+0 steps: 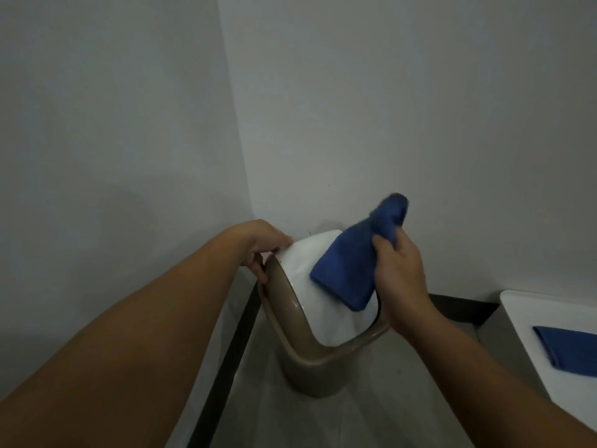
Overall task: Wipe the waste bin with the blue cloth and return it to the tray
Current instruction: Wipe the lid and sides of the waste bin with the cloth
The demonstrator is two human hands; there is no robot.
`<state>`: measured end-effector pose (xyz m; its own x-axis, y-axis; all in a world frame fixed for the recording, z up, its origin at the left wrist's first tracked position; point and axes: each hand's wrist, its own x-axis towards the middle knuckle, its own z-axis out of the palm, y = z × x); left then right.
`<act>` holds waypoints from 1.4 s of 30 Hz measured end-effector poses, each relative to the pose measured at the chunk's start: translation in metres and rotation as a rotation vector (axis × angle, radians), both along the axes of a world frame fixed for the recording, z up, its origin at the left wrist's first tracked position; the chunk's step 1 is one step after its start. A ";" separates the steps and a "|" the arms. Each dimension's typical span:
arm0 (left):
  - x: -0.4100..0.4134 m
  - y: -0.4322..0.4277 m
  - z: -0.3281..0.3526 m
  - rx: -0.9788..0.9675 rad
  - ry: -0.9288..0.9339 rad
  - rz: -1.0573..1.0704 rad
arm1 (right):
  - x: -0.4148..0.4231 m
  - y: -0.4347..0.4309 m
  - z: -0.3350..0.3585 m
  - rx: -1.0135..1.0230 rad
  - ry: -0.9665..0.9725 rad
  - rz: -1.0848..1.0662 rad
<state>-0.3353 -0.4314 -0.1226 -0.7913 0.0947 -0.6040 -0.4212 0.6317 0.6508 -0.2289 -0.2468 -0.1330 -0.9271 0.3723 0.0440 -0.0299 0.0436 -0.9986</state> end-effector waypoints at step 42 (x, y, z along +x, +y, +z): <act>0.006 0.029 -0.024 -0.012 0.317 -0.042 | -0.030 0.058 -0.021 0.667 0.077 0.182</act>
<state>-0.3289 -0.4027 -0.1465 -0.9359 0.1255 -0.3292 -0.1720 0.6527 0.7378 -0.2591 -0.1884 -0.1542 -0.9574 0.0816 0.2771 -0.1645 0.6344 -0.7553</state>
